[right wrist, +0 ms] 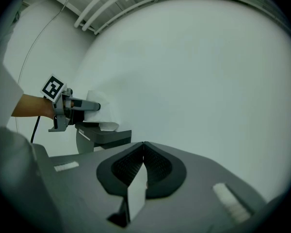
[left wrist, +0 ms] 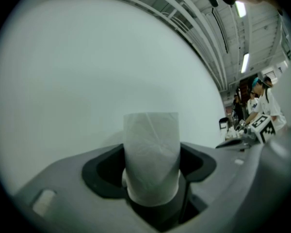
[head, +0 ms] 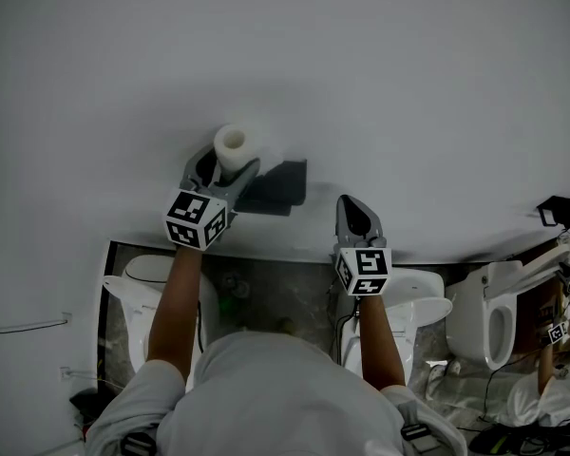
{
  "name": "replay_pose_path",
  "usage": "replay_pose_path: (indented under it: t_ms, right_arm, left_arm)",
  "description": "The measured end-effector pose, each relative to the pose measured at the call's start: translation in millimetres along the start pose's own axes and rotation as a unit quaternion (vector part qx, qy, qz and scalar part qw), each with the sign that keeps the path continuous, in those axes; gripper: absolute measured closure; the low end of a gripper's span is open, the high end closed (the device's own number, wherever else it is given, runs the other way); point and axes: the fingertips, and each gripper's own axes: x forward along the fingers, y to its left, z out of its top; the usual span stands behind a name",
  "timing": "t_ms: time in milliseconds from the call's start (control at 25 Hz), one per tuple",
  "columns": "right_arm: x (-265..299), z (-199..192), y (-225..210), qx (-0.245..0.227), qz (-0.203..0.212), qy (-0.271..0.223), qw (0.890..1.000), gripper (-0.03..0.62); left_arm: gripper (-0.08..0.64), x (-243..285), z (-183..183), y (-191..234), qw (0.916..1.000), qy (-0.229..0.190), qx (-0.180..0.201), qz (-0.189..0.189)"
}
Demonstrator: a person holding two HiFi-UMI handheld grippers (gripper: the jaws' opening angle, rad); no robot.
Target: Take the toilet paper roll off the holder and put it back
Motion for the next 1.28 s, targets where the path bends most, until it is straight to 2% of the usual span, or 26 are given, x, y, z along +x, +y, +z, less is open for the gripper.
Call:
replay_pose_path:
  t_ms: [520,920,1280]
  right_arm:
    - [5.9,-3.8,-4.5,0.001,-0.006,0.005,1.000,0.594]
    - [7.9,-3.5,-6.9,0.001,-0.006,0.009,1.000,0.594]
    - [12.0,-2.8,-8.4,0.004,-0.005,0.009,1.000,0.594]
  left_arm:
    - [0.244,10.0,-24.0,-1.9,0.9998,0.015,-0.009,-0.006]
    - [0.244,14.4,-23.6,-2.1,0.9998,0.005,-0.017,-0.009]
    - [0.226,20.9,-26.7,0.2,0.9996,0.018,-0.017,-0.015]
